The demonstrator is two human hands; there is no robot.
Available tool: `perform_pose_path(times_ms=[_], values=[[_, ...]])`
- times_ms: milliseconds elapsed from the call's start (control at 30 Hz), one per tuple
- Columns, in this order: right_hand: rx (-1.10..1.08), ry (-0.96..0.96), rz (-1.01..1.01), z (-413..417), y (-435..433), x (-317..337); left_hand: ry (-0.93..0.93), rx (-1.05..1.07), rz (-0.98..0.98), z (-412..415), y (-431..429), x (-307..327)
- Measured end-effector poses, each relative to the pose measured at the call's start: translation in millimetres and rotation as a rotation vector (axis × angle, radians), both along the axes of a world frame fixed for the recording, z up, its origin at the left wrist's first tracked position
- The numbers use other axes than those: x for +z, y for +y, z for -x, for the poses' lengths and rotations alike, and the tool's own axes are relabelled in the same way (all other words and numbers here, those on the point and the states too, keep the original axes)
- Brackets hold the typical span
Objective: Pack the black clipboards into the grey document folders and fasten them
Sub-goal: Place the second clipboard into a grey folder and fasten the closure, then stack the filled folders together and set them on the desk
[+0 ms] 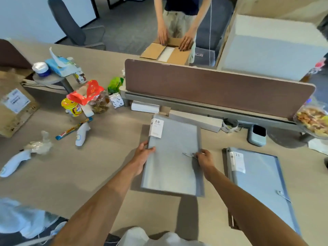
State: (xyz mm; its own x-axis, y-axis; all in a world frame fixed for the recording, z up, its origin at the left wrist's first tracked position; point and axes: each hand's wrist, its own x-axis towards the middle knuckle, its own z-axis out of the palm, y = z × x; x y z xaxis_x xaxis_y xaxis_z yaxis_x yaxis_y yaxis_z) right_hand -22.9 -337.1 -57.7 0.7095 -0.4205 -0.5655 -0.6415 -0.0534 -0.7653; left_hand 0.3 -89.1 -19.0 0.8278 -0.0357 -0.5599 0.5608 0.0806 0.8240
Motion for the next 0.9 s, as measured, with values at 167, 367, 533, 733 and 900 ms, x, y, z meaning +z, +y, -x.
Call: perform_pose_path(times_ms=[167, 367, 533, 733, 900], values=[[-0.134, -0.066, 0.126, 44.5, -88.7, 14.1, -0.059, -0.187, -0.121, 17.9, -95.2, 1.9], [-0.313, -0.062, 0.15, 121.0, -194.5, 18.7, -0.088, -0.431, -0.304, 62.6, -209.3, -8.8], [-0.333, -0.028, 0.182, 167.0, -264.4, 4.5, -0.085, -0.593, -0.458, 95.1, -269.0, -35.0], [-0.236, 0.035, 0.169, 178.6, -298.1, -3.7, -0.046, -0.643, -0.581, 114.9, -296.7, -43.6], [-0.16, 0.035, 0.178, 177.6, -294.4, -6.2, -0.1, -0.618, -0.638, 114.0, -304.1, -50.3]])
